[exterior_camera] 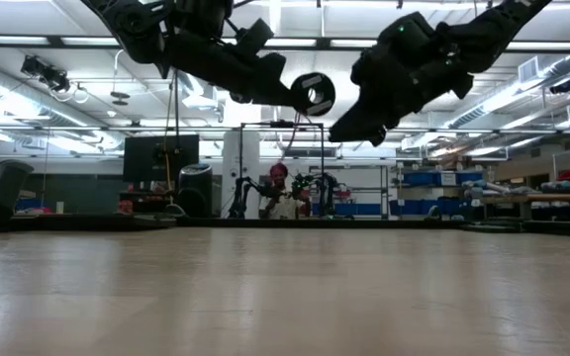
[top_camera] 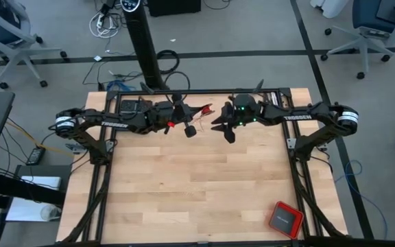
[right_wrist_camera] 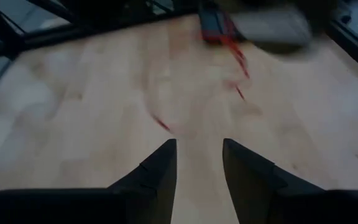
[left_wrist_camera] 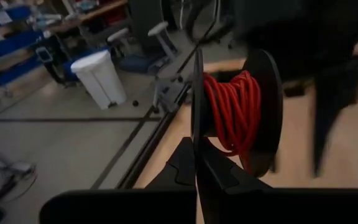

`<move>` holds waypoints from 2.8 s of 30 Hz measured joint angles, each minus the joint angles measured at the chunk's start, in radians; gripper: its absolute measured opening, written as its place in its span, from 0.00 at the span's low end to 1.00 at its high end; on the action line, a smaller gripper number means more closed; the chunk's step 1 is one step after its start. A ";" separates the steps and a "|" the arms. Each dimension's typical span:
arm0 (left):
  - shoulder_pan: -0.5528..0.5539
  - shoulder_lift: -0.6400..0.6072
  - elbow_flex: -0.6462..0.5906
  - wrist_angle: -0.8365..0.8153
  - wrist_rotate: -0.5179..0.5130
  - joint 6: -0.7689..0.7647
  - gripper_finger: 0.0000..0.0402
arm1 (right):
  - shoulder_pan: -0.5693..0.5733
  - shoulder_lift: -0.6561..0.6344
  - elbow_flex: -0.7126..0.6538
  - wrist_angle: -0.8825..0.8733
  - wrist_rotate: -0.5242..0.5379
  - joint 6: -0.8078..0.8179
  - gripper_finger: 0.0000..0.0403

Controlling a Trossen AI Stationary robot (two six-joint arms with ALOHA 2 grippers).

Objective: Coil cords
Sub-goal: Coil the red wire onto the spool

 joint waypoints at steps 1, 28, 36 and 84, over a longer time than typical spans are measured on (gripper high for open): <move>-0.002 0.000 0.000 -0.012 -0.005 0.000 0.00 | 0.012 0.000 0.000 0.014 0.000 0.014 0.32; 0.004 0.000 0.000 0.067 -0.017 0.006 0.00 | 0.007 0.000 -0.009 0.035 0.034 -0.047 0.32; 0.004 0.000 0.000 0.064 -0.031 0.007 0.00 | 0.028 0.001 -0.010 0.141 0.036 -0.042 0.32; 0.002 0.000 0.000 0.100 -0.047 -0.030 0.00 | 0.138 0.001 -0.003 0.240 0.377 -0.119 0.17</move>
